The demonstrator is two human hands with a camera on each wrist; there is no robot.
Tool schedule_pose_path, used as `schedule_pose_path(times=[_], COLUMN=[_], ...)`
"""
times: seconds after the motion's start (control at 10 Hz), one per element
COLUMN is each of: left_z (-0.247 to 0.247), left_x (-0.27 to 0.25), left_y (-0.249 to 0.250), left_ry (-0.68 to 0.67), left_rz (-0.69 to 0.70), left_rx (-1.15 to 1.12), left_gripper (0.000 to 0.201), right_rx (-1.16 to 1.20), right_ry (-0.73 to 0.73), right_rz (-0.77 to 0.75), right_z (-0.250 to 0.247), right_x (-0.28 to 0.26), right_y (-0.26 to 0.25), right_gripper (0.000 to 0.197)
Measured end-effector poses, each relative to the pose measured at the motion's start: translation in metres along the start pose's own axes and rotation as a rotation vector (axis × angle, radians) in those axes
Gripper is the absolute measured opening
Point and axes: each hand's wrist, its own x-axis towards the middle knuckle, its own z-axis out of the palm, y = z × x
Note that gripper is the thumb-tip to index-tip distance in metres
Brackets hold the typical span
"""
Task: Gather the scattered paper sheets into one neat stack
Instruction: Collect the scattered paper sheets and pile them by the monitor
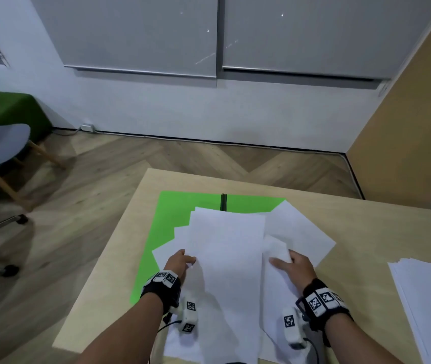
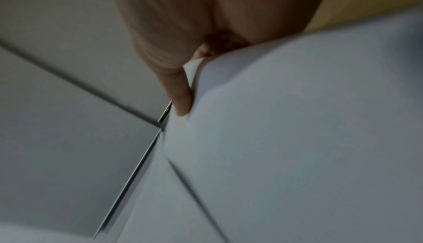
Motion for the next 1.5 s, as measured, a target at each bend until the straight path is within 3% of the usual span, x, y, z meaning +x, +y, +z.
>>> schedule_pose_path(times=[0.1, 0.2, 0.3, 0.4, 0.5, 0.6, 0.9, 1.0, 1.2, 1.3, 1.4, 1.5], left_z=[0.004, 0.012, 0.020, 0.019, 0.015, 0.015, 0.037, 0.058, 0.090, 0.092, 0.087, 0.083], left_x=[-0.026, -0.033, -0.018, -0.004, -0.016, -0.020, -0.035, -0.047, -0.070, -0.071, -0.068, -0.065], left_y=[0.013, 0.009, -0.008, -0.018, -0.002, 0.012, 0.007, 0.000, 0.002, 0.002, 0.007, 0.009], left_ry=[0.031, -0.013, -0.022, -0.012, -0.012, 0.034, 0.119, 0.034, -0.107, -0.145, -0.128, -0.123], left_rz=[0.003, -0.006, -0.034, -0.060, -0.059, -0.032, 0.035, 0.122, 0.133, 0.145, 0.098, 0.070], left_rx=[0.172, 0.154, 0.118, 0.091, 0.142, 0.246, 0.337, 0.446, 0.451, 0.485, 0.510, 0.576], left_gripper=[0.076, 0.062, 0.092, 0.102, 0.070, 0.066, 0.059, 0.056, 0.044, 0.043, 0.040, 0.037], right_rx=[0.129, 0.161, 0.065, -0.020, -0.265, -0.375, -0.238, -0.130, 0.154, 0.134, -0.046, -0.197], right_ry=[0.200, 0.277, 0.364, 0.427, 0.317, 0.215, 0.124, 0.122, 0.040, 0.104, 0.323, 0.302], right_rz=[0.072, 0.136, 0.199, 0.250, 0.241, 0.196, 0.237, 0.245, 0.338, 0.325, 0.174, 0.171], right_z=[-0.011, -0.013, -0.017, -0.023, -0.026, -0.027, -0.015, -0.013, -0.012, -0.009, -0.018, -0.030], right_x=[0.009, 0.011, 0.009, -0.002, -0.011, -0.012, -0.017, -0.020, -0.022, -0.025, -0.032, -0.032], right_y=[0.022, 0.038, 0.051, 0.053, 0.052, 0.055, 0.056, 0.056, 0.059, 0.058, 0.049, 0.054], right_gripper=[0.018, 0.020, 0.028, 0.041, 0.057, 0.069, 0.044, 0.049, 0.064, 0.067, 0.040, 0.026])
